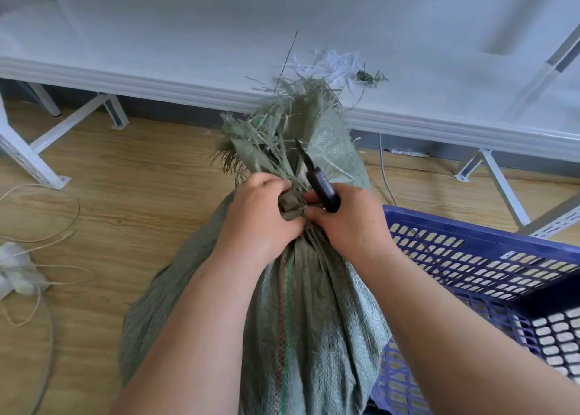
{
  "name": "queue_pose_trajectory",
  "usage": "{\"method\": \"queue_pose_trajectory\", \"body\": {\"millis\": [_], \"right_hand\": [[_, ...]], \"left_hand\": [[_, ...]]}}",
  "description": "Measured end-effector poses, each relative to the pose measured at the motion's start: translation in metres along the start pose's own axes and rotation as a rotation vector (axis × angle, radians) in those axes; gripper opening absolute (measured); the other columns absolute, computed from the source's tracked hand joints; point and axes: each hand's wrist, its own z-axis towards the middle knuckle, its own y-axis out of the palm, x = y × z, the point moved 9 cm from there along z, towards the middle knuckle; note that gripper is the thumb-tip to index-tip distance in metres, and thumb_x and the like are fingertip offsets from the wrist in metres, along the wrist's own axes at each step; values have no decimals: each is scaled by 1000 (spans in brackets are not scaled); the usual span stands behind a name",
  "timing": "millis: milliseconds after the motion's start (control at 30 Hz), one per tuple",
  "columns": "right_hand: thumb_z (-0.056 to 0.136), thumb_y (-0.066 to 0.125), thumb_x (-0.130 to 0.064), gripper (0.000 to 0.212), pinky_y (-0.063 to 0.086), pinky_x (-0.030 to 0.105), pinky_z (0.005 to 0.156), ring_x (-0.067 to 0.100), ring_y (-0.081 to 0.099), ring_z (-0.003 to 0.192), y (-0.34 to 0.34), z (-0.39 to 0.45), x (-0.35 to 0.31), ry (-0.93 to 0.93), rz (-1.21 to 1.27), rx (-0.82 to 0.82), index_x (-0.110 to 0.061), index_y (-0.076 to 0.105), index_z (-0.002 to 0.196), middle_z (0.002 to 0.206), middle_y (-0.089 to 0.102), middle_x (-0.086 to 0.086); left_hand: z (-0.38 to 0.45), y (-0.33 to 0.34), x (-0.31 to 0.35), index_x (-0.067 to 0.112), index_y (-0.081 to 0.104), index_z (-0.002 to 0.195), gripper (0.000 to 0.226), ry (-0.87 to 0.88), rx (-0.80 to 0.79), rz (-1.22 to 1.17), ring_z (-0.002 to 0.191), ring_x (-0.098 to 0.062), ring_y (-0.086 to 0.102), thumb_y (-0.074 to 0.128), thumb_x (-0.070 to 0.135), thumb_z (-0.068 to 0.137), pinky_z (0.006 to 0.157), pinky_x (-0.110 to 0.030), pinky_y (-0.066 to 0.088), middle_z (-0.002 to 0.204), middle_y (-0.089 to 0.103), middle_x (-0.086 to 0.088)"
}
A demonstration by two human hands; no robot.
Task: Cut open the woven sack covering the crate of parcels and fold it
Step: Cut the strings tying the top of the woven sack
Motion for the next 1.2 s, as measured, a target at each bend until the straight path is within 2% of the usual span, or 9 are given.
{"method": "queue_pose_trajectory", "body": {"millis": [67, 233, 300, 400, 533, 600, 733, 967, 1200], "right_hand": [[76, 77, -23, 14, 46, 26, 71, 16, 66, 84, -1, -1, 5, 2, 20, 30, -29, 71, 88, 85, 73, -7], [76, 77, -17, 18, 47, 28, 74, 12, 62, 80, 0, -6, 11, -45, 194, 61, -24, 63, 84, 81, 67, -11], [78, 76, -10, 18, 50, 26, 80, 8, 64, 81, 5, -6, 10, -45, 321, -15, -24, 66, 82, 83, 69, -10], [78, 76, -10, 22, 47, 13, 73, -8, 60, 68, 9, -2, 10, -29, 343, -102, -30, 67, 76, 74, 67, -17], [75, 79, -18, 19, 49, 22, 75, 4, 63, 73, 10, 2, 13, -19, 257, -101, -33, 67, 76, 72, 67, -14], [75, 79, -20, 18, 50, 25, 76, 9, 65, 77, 11, 2, 13, -20, 233, -93, -32, 67, 76, 75, 68, -12], [79, 76, -23, 9, 48, 25, 74, 10, 65, 79, 12, 2, 15, -10, 232, -67, -26, 68, 79, 80, 70, -8], [80, 75, -23, 11, 44, 12, 65, 0, 62, 74, 8, -1, 23, 18, 255, -24, -29, 67, 77, 74, 68, -14], [77, 77, -22, 18, 47, 16, 68, 0, 64, 74, -4, -2, 14, -43, 243, 45, -33, 65, 70, 73, 69, -15]], "left_hand": [[0, 3, -2, 23, 51, 137, 65, 3, -42, 55, 127, -17, 42, 72, 35, 77, 108, -41, 35, 134, 39, 10], [-4, -2, 3, 37, 42, 134, 68, 1, 7, 91, 132, -15, 35, 74, 38, 74, 110, -48, 30, 139, 35, 13], [-6, -7, 4, 37, 43, 125, 63, 8, 65, 65, 128, -14, 39, 76, 35, 72, 107, -47, 33, 133, 39, 12], [-8, -6, 3, 38, 46, 104, 47, 1, 67, -5, 117, -14, 45, 78, 30, 70, 104, -47, 36, 116, 38, 13], [-6, -5, 5, 44, 56, 75, 25, 15, 45, 21, 115, -13, 45, 77, 32, 72, 102, -48, 36, 106, 40, 17], [-5, -5, 4, 49, 58, 71, 21, 1, 42, 44, 115, -12, 45, 76, 38, 73, 102, -47, 36, 105, 43, 20], [-6, -4, 3, 52, 58, 73, 12, -26, 49, 77, 113, -11, 47, 69, 49, 78, 100, -49, 37, 103, 45, 21], [-10, 5, 5, 46, 62, 91, 12, 29, 41, 94, 95, -6, 53, 67, 40, 82, 86, -41, 47, 106, 45, 23], [-10, 7, 2, 51, 56, 100, 28, 50, -1, 103, 110, -9, 48, 64, 58, 74, 88, -43, 47, 110, 43, 22]]}}
